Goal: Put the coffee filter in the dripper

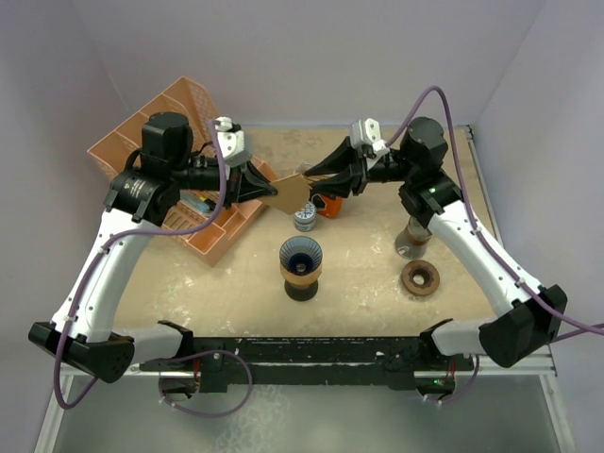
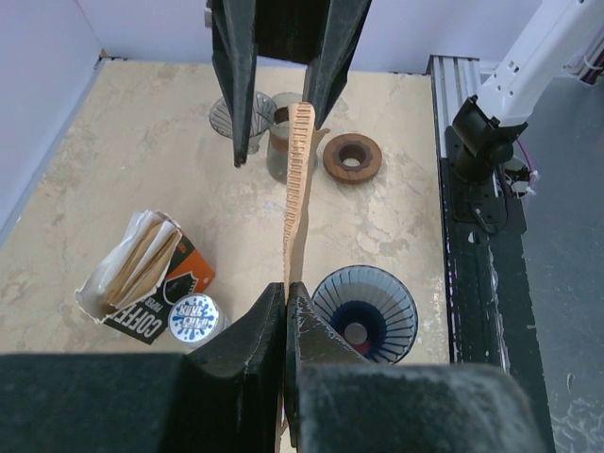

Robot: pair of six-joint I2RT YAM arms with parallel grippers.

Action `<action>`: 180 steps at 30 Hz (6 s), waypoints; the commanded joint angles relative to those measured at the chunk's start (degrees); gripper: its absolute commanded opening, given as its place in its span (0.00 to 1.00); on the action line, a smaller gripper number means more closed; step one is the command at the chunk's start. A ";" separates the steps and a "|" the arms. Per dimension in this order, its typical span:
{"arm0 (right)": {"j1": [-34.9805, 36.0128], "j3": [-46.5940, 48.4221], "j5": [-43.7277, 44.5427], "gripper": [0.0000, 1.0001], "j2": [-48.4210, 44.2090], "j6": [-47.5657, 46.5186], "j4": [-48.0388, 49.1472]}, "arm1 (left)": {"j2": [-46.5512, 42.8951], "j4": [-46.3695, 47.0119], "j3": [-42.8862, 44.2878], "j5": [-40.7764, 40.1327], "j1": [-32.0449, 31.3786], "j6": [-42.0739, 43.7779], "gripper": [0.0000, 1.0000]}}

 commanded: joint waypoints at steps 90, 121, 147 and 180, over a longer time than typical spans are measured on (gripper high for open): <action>18.78 4.11 39.80 0.09 -3.16 -26.92 -54.86 | -3.50 -12.24 5.67 -20.16 2.90 11.12 0.62; 15.44 7.84 24.19 0.22 3.93 -29.02 -51.25 | -7.03 -15.19 -2.44 -13.08 -3.52 11.61 0.63; 9.80 9.69 13.36 0.23 7.88 -34.82 -56.63 | -1.20 -16.74 -5.32 -15.41 -18.03 28.56 0.62; 8.44 7.82 20.15 0.31 8.86 -31.23 -52.14 | 2.36 -14.34 -12.47 -12.07 -23.38 27.96 0.56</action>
